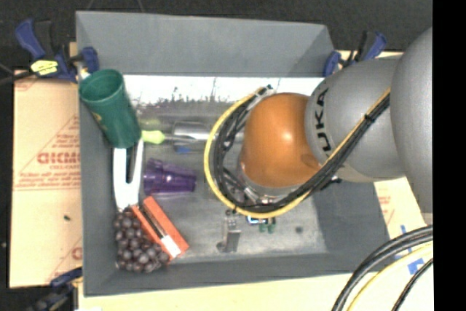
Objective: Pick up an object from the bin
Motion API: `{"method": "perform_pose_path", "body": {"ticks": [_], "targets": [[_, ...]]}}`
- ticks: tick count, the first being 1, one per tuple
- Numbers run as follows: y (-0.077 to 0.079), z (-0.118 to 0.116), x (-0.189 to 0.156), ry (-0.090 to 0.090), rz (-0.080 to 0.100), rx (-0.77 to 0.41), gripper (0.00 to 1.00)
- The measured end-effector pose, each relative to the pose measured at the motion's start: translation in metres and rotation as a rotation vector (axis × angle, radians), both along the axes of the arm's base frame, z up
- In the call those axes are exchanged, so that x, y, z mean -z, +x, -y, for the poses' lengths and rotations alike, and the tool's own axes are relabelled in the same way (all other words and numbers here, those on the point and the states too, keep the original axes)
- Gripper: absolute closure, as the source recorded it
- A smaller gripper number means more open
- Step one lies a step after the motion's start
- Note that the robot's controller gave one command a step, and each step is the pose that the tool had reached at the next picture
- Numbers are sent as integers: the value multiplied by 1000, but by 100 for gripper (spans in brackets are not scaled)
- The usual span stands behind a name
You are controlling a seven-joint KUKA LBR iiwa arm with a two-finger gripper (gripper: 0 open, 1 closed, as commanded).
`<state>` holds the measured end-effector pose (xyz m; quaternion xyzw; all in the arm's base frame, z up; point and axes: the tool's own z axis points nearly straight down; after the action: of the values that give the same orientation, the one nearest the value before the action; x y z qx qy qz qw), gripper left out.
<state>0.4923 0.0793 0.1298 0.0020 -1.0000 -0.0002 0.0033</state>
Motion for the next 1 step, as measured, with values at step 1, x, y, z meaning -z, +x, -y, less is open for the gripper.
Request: {"method": "perform_pose_path", "body": {"ticks": [1], "targets": [[2,0,-4,1,8,5,0]]}}
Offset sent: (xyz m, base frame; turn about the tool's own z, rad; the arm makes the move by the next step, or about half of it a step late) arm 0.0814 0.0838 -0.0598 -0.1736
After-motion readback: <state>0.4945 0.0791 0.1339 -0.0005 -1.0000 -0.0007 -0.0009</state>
